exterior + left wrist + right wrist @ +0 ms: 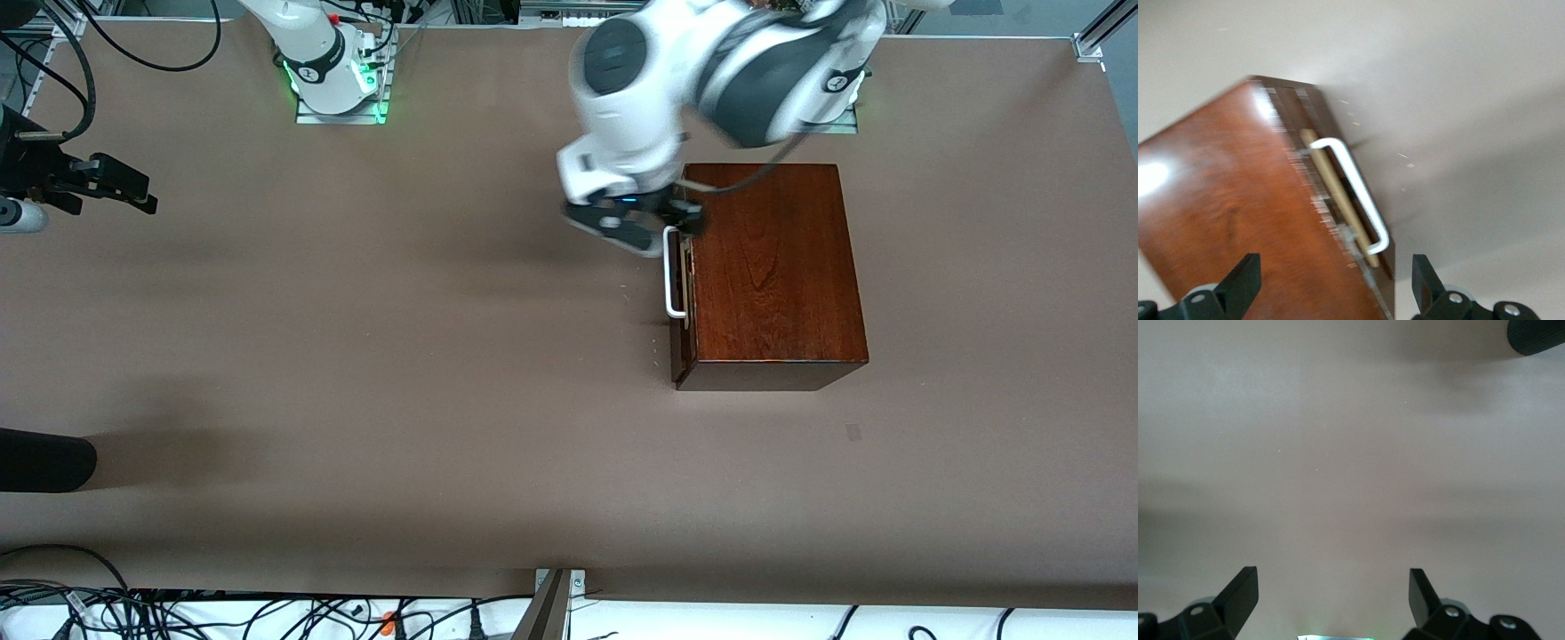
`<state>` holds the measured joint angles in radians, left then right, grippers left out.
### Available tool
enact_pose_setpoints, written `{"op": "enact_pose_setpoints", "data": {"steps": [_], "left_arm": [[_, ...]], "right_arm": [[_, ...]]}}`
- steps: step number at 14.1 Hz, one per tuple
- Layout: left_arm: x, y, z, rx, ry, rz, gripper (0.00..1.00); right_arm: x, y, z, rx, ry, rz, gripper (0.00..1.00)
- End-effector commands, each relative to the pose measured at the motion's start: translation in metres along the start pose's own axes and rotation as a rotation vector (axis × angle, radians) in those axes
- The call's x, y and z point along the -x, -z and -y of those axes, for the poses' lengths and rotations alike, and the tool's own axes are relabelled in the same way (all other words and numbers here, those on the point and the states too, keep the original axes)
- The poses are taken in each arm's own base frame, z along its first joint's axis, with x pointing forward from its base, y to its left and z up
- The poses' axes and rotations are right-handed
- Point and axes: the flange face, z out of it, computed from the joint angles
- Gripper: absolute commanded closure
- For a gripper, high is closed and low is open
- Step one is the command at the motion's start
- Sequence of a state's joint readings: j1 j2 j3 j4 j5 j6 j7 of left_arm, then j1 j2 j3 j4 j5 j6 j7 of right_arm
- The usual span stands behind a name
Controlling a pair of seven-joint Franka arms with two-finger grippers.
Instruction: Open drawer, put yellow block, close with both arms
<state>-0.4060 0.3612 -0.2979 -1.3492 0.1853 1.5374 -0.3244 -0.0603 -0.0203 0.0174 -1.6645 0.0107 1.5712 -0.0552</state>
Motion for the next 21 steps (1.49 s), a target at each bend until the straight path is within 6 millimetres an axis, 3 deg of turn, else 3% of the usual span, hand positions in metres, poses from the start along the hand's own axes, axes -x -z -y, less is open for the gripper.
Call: {"op": "enact_pose_setpoints", "data": {"steps": [1,3,5,7,12,16,21], "left_arm": [[0.006,0.028,0.086,0.06,0.167,-0.015,0.0],[0.014,0.039,0.141,0.074,0.251,-0.018,0.0],[0.026,0.052,0.18,0.09,0.319,-0.027,0.0],[0.041,0.052,0.221,0.084,0.37,0.015,0.0],[0.08,0.058,0.308,0.119,0.308,0.003,0.0],[0.095,0.047,0.332,0.177,0.318,-0.016,0.0],[0.112,0.045,0.33,0.167,0.33,-0.061,0.0]], "right_arm": [[-0.001,0.005,-0.001,0.004,0.014,0.005,0.0],[-0.001,0.005,-0.001,0.004,0.014,0.005,0.0],[-0.001,0.005,-0.002,0.004,0.012,0.005,0.0],[-0.001,0.005,-0.001,0.003,0.014,0.005,0.0],[-0.001,0.005,-0.002,0.002,0.012,0.005,0.0],[-0.001,0.005,-0.002,0.001,0.012,0.005,0.0],[-0.001,0.005,-0.002,0.001,0.012,0.005,0.0]]}}
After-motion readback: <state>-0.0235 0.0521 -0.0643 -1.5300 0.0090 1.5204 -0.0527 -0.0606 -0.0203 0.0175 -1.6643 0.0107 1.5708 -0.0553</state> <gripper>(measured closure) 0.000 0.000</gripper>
